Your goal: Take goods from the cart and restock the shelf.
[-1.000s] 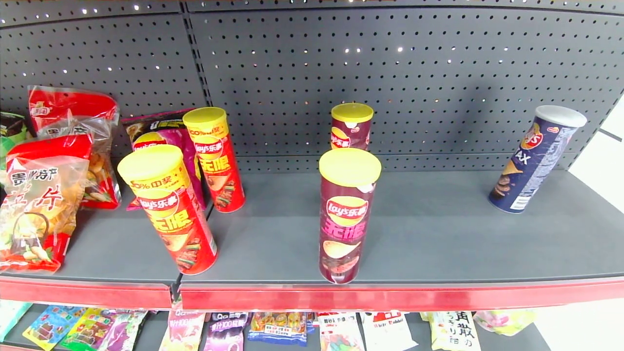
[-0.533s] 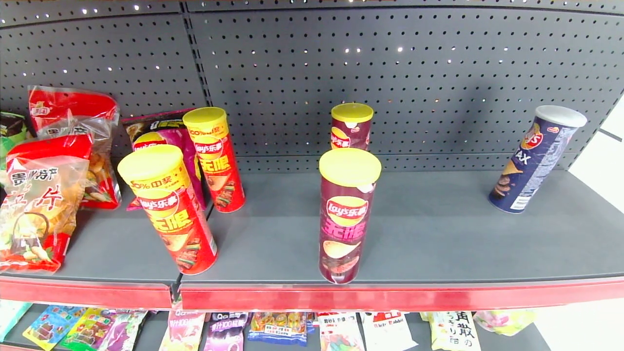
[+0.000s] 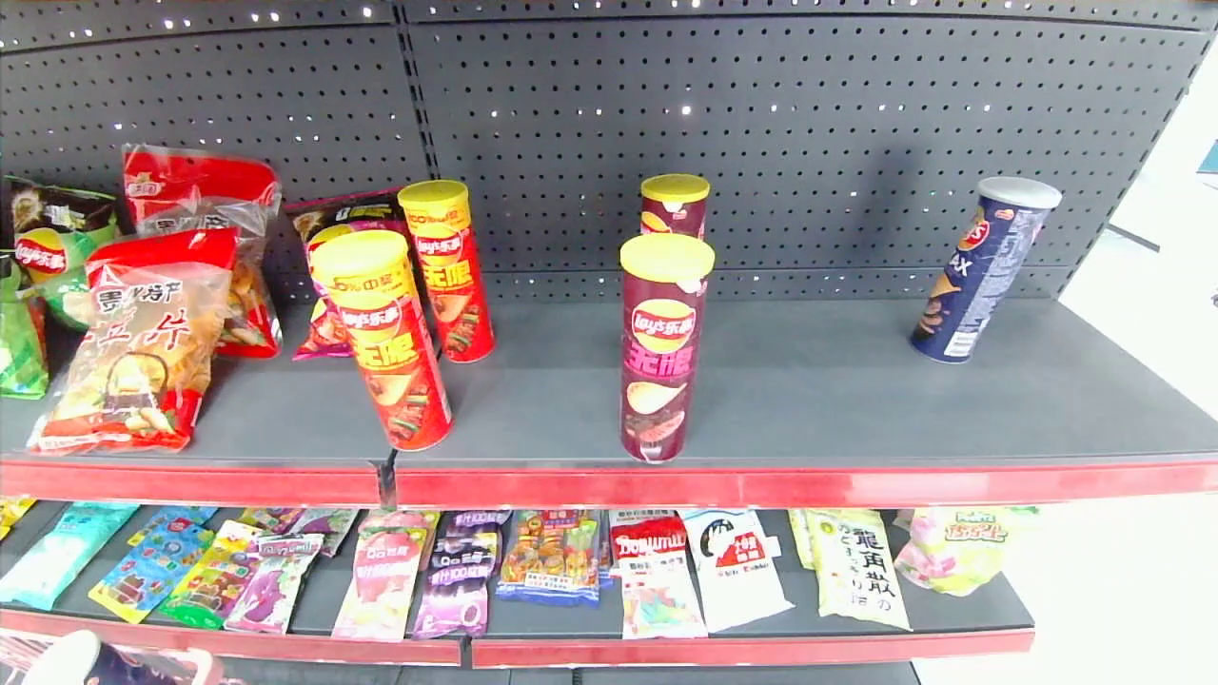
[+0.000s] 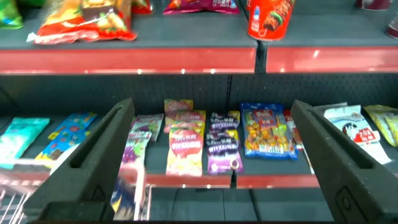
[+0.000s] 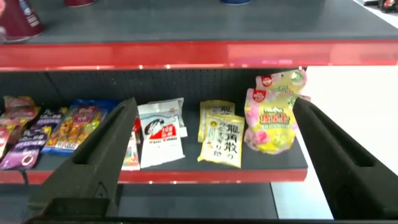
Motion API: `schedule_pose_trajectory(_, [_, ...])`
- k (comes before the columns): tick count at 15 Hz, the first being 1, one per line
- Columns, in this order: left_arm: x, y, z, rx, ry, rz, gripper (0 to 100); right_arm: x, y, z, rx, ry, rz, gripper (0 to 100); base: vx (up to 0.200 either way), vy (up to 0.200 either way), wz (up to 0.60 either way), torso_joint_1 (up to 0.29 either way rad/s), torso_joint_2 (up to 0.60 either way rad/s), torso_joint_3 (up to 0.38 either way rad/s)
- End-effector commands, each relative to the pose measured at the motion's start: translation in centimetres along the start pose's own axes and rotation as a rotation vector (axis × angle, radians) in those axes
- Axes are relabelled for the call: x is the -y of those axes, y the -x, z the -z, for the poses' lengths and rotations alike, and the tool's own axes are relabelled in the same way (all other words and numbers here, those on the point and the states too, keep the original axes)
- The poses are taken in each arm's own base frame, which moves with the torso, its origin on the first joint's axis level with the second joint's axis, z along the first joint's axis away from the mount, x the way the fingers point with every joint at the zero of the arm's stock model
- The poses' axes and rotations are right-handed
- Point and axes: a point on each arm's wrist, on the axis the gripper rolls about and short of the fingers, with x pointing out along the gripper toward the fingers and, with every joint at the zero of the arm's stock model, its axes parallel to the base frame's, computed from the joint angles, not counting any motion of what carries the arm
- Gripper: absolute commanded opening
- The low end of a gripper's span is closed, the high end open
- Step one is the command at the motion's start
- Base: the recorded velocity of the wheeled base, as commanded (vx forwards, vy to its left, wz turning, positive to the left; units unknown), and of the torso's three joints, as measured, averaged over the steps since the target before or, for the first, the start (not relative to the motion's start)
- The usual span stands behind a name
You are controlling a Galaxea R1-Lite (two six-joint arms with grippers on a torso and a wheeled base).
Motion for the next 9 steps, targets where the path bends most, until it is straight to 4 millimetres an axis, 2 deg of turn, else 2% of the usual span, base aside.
schedule_pose_trajectory(1, [0.00,-0.01,0.00,-0.001,0.000,-0.001,100,0.00,0.00,-0.03,0.000,0.000,0.003,100,0.000,0.000,0.00,0.000,0.00,0.000])
schedule_pose_trajectory(9, [0.00,-0.01,0.00,-0.001,0.000,-0.001,100,0.00,0.00,-0.03,0.000,0.000,0.001,100,0.000,0.000,0.60,0.002,0.00,0.001])
